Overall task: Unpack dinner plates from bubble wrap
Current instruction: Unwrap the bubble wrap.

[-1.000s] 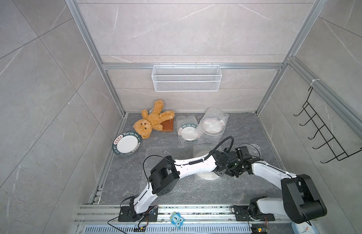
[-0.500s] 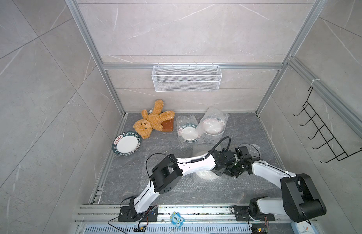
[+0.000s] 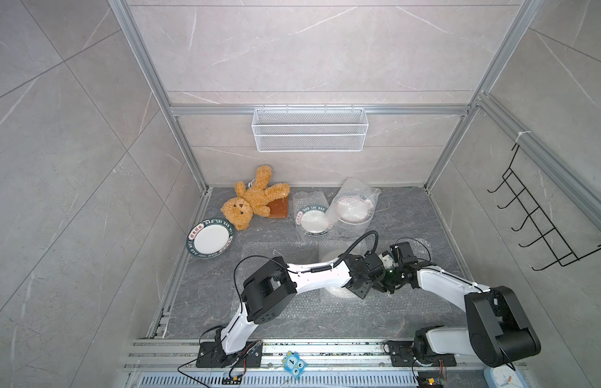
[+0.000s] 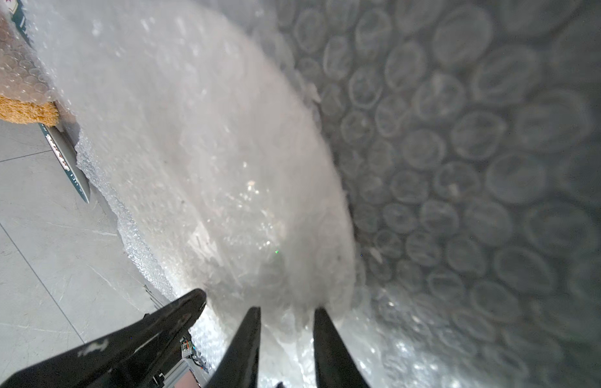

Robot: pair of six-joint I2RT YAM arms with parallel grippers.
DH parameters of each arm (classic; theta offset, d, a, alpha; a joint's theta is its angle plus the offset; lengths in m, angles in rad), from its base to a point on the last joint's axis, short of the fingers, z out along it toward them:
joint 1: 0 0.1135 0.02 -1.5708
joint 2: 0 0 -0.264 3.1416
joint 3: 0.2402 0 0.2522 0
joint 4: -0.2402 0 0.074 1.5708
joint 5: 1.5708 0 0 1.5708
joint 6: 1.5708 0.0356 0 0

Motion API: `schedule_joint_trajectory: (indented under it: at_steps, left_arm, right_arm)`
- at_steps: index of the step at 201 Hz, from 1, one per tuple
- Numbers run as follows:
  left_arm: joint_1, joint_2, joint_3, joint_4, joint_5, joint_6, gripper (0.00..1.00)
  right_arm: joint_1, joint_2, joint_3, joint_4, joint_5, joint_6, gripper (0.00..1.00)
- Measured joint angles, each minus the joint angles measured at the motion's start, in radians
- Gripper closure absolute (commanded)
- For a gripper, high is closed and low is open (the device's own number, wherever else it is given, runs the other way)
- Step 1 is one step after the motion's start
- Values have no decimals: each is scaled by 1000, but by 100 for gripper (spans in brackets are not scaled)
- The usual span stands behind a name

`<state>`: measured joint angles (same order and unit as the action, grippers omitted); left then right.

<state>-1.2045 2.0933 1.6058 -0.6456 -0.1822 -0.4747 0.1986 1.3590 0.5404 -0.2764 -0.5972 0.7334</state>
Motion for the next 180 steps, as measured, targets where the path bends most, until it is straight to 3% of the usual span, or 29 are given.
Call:
schedule_joint_trajectory:
  at_steps: [37, 60, 115, 180]
  left_arm:
    - [0, 0, 1, -5, -42, 4, 31]
    - [0, 0, 6, -18, -74, 4, 40]
    - [19, 0, 8, -20, -101, -3, 70]
    - [27, 0, 40, -23, -100, -5, 98]
  right_arm:
    - [0, 0, 0, 15, -25, 0, 68]
    - [0, -1, 0, 21, -29, 4, 68]
    - [0, -2, 0, 20, -41, 7, 67]
    - [0, -1, 0, 12, -25, -4, 68]
